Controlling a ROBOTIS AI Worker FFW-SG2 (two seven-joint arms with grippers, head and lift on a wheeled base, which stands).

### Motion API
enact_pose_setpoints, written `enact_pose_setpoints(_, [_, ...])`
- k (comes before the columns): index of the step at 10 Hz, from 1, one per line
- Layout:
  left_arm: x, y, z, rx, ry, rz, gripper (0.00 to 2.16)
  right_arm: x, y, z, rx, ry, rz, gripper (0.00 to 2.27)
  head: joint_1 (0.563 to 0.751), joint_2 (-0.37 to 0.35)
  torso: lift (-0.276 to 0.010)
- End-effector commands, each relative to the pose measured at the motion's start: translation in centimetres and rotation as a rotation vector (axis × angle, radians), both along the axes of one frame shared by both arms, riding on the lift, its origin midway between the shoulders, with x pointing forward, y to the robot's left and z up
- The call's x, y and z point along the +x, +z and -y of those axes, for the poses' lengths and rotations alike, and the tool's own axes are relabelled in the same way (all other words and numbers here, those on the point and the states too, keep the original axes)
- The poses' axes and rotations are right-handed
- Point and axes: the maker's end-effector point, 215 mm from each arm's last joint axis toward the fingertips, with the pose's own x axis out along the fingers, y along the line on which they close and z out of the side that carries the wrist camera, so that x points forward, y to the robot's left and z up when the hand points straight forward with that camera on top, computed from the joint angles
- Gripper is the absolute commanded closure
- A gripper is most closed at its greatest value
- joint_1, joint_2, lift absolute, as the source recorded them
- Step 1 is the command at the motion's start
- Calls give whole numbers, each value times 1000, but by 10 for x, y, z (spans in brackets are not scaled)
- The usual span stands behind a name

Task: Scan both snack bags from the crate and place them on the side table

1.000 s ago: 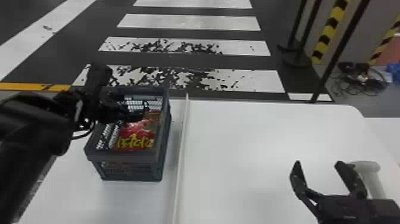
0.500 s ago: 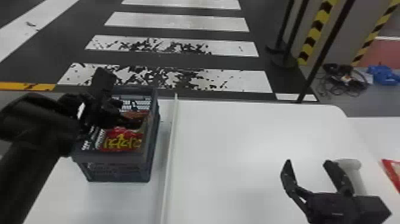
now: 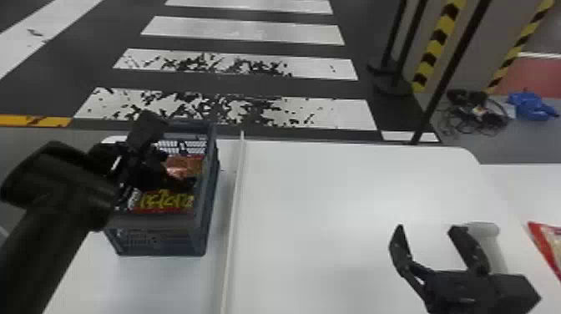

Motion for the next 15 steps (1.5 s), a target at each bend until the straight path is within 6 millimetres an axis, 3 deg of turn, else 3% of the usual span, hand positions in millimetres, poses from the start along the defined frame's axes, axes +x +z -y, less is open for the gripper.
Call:
enact_pose_setpoints(1, [0,-9,-3,20,-5,-8,144,-1,-1,3,-2,-5,-3,63,695,-49,-98])
enact_pose_setpoints(8, [5,-38,4,82,-15,-89,140,-2,-1,10,-2,-17,-4,60,695,-63,-98])
enact_pose_setpoints(11, [-3,-56,7,99,-35,-160,147,-1,-1,12,8,-21,-4,60,695,-67,-98])
enact_pose_setpoints(14, [-8,-64,12,116,-93,-174,522,-2,-2,12,12,-21,-6,60,695,-72,-98])
enact_pose_setpoints(15, [-5,-62,12,118,-97,-158,1058,-2,-2,13,13,-23,-6,60,695,-74,-98])
